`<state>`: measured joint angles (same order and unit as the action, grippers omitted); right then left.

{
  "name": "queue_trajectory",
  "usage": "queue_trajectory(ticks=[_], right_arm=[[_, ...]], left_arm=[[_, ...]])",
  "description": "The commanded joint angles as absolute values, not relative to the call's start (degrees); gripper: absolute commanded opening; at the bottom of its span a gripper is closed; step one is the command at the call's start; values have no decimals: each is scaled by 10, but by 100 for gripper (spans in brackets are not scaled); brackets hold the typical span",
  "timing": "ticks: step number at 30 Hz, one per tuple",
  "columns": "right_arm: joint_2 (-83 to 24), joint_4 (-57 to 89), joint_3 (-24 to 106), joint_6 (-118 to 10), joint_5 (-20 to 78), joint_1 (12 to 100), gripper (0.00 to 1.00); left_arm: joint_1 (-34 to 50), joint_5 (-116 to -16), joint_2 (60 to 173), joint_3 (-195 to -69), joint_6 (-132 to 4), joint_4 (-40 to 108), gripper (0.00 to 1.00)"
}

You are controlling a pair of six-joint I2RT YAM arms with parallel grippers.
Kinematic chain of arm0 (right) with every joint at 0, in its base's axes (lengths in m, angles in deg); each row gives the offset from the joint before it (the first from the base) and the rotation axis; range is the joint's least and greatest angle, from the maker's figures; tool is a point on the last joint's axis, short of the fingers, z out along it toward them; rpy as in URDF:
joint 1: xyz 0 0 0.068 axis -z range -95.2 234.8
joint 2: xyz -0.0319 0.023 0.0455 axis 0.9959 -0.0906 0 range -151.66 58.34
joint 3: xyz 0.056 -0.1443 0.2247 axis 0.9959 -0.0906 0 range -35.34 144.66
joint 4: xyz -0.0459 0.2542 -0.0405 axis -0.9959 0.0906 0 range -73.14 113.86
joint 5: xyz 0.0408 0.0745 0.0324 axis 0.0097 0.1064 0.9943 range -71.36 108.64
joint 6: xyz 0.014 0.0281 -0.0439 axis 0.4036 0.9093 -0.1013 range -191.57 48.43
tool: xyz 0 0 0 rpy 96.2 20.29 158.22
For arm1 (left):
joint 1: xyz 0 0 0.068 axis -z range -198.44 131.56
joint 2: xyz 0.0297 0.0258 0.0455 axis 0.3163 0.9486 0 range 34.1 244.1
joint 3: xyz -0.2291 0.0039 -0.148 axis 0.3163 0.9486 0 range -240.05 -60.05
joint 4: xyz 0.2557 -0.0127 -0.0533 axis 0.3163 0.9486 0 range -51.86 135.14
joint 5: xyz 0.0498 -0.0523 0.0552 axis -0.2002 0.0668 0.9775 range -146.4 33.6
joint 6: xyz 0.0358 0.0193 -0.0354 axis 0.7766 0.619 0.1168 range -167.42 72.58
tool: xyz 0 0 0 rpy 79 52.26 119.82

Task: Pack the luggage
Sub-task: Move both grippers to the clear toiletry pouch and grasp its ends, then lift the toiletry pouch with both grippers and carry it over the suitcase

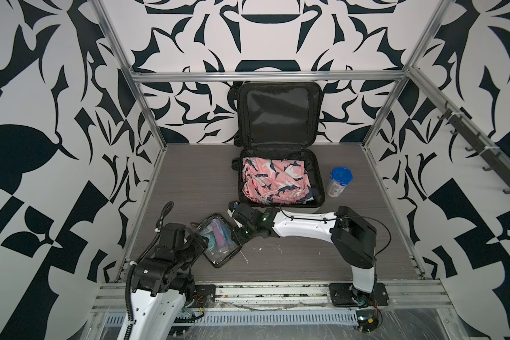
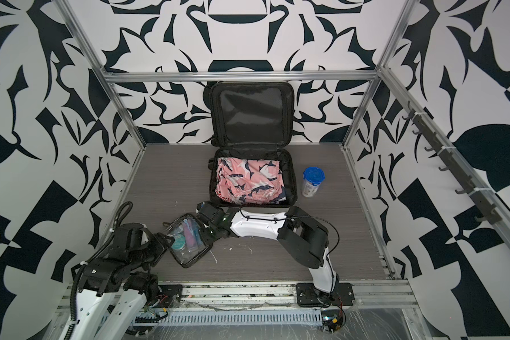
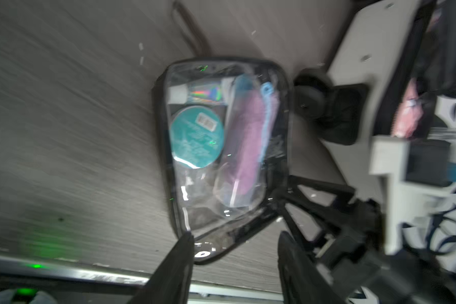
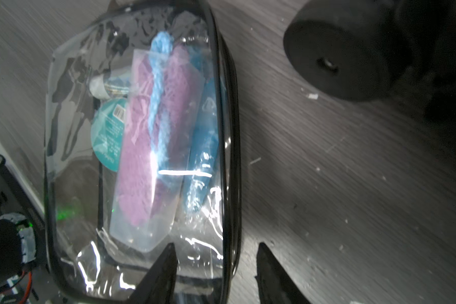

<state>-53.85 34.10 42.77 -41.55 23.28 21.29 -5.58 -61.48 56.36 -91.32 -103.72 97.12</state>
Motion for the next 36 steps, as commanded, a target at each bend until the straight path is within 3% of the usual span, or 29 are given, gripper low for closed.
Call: queue_trajectory(ticks=[1, 13, 18, 26, 29, 32, 36], right_arm=[[-538, 336, 464, -413, 224, 211, 51], [-595, 356, 533, -419, 232, 211, 49], [-612, 362, 547, -419, 239, 211, 43], [-622, 354, 554, -409, 265, 211, 10], [-623, 353, 560, -405, 276, 211, 2], [-618, 347, 564, -399, 290, 210, 0], [-600, 339, 562, -390, 301, 211, 0]], left_arm=[[-56, -614, 569, -880, -1057, 989, 50], [-56, -631, 620, -787, -1061, 880, 47], [-56, -639, 635, -756, -1068, 840, 45], [-56, -625, 621, -767, -1060, 836, 19], [-56, -617, 617, -793, -1047, 854, 7], [-56, -605, 617, -823, -1033, 876, 0], [-56, -596, 630, -875, -1008, 897, 0]])
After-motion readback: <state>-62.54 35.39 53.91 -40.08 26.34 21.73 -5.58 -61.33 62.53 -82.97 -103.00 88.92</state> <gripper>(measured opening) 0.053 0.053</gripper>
